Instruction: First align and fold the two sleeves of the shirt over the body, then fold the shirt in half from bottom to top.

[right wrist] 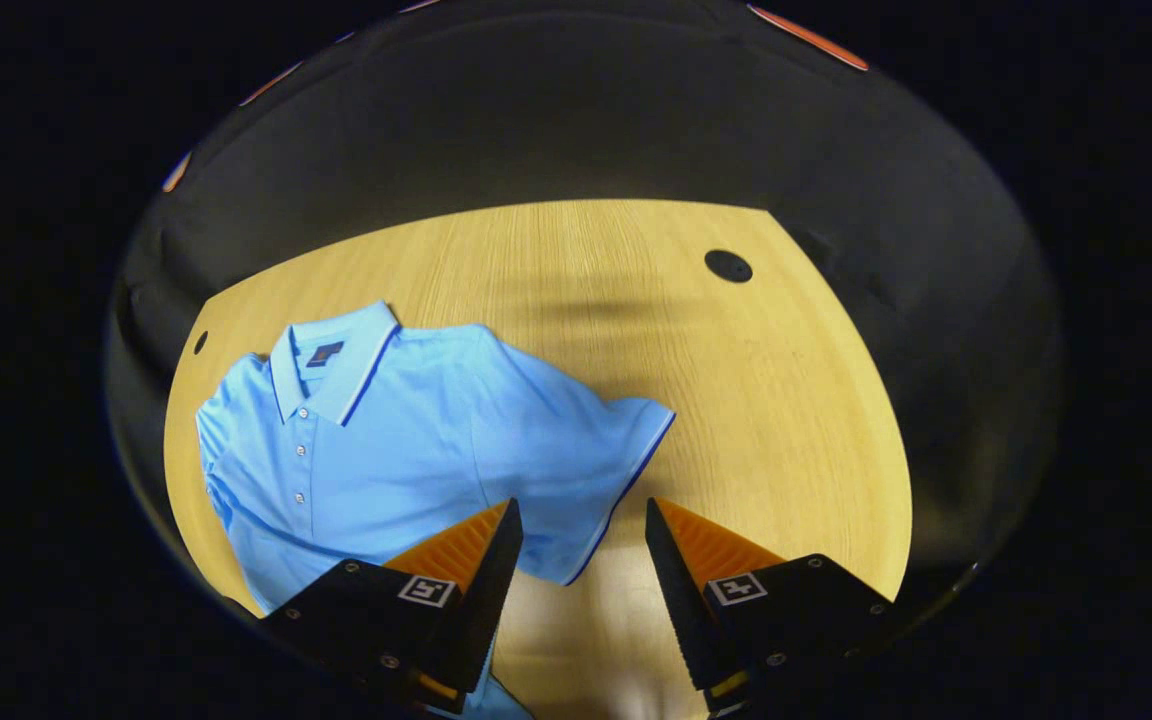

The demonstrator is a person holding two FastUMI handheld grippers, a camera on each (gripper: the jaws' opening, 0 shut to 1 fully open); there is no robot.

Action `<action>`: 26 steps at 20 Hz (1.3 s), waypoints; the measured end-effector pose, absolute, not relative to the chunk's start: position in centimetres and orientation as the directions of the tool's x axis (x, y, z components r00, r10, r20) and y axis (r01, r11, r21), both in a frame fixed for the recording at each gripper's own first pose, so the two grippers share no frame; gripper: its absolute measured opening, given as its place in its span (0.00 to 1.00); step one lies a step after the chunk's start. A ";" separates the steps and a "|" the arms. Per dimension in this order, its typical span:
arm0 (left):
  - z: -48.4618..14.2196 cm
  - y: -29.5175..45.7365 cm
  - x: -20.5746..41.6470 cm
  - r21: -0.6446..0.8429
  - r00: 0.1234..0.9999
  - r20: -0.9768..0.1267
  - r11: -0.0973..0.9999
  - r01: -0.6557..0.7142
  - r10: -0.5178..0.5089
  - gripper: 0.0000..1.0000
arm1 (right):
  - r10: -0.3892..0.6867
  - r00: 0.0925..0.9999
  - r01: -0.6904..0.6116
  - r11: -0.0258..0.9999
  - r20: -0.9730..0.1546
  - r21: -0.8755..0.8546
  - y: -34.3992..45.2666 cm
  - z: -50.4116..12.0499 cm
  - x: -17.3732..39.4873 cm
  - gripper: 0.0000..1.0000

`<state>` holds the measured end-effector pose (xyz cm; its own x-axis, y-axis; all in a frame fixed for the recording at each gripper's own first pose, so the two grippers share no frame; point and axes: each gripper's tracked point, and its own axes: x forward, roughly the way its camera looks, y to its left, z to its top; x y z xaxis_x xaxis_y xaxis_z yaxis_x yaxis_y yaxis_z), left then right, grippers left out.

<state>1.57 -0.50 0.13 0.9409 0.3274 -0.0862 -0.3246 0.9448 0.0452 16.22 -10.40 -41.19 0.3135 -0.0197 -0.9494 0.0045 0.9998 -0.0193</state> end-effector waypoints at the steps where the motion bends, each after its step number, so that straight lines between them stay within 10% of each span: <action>1: 0.1 -0.7 1.7 0.049 0.941 -0.089 0.945 -0.325 0.328 1.00 | -0.015 0.293 0.016 1.000 -0.956 -0.011 -10.1 -41.7 16.1 0.69; 8: -0.4 -1.1 2.0 0.074 0.934 -0.114 0.940 -0.332 0.339 1.00 | -0.015 0.208 0.090 0.996 -0.978 0.004 -10.3 -44.9 16.5 0.61; 17: -0.9 -2.3 2.5 0.075 0.934 -0.134 0.943 -0.323 0.331 1.00 | 0.010 0.210 0.151 0.988 -0.978 0.043 -10.4 -45.2 17.6 0.12; 26: -2.2 -2.3 1.6 0.089 0.922 -0.168 0.937 -0.338 0.349 1.00 | 0.235 0.350 0.068 0.959 -0.907 0.275 -5.4 -39.0 20.7 0.06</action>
